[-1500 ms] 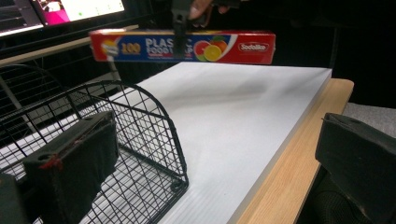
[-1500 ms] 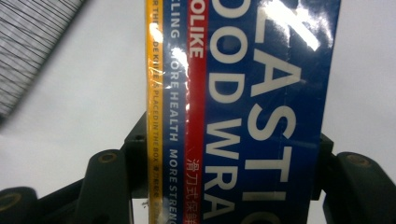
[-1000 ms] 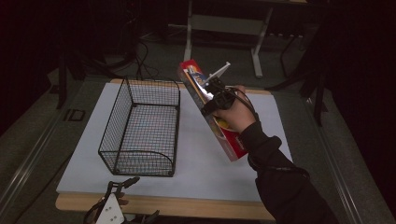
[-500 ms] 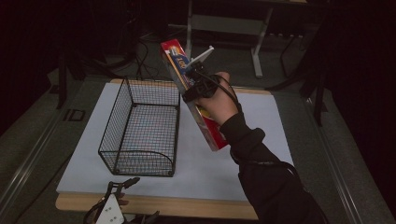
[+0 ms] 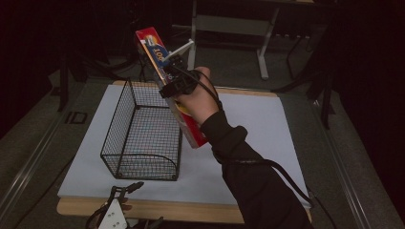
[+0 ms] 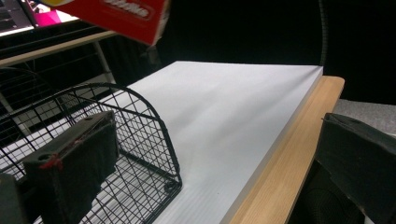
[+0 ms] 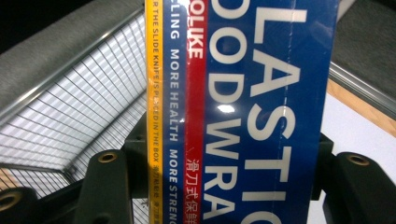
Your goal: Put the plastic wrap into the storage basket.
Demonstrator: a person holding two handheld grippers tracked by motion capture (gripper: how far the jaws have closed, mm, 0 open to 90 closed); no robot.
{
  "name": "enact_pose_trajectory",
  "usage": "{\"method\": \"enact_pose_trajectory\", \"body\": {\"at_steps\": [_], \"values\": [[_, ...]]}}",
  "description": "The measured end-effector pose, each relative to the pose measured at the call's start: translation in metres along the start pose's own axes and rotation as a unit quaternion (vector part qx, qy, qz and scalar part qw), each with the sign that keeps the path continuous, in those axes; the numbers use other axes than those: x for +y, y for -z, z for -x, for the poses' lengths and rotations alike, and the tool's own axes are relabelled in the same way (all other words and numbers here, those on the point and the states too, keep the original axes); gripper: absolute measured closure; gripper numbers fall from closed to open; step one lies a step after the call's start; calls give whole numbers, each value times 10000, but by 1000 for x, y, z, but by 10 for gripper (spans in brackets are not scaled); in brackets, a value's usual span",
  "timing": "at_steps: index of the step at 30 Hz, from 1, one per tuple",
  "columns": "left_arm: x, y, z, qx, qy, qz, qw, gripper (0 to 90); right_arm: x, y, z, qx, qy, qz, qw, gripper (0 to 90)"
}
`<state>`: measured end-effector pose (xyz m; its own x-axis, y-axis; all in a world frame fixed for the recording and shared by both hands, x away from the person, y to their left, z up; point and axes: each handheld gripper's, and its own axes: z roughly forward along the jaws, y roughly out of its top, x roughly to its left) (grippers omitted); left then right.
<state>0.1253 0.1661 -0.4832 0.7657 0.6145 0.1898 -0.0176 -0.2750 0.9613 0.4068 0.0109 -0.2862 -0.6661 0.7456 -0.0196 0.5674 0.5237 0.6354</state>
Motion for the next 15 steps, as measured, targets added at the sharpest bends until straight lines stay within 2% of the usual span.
{"method": "enact_pose_trajectory", "body": {"at_steps": [1, 3, 5, 7, 15], "values": [[0, 0, 0, 3, -3, -1, 10000, 0, 0, 0, 0, 0, 0, 0, 10000, 400], [0, 1, 0, -4, -9, 11, 10000, 0, 4, -6, -10, -126, 0, 240, 9996, 400], [0, 1, 0, -10, -20, 14, 10000, 0, 5, -9, -12, -137, -9, 334, 9993, 400], [0, 1, 0, -14, -26, 15, 10000, 1, 8, -18, -16, 46, -169, 442, 9989, 400], [0, 1, 1, -37, -32, 6, 10000, 0, 5, -45, -27, 259, -310, 420, 9983, 400]]}}
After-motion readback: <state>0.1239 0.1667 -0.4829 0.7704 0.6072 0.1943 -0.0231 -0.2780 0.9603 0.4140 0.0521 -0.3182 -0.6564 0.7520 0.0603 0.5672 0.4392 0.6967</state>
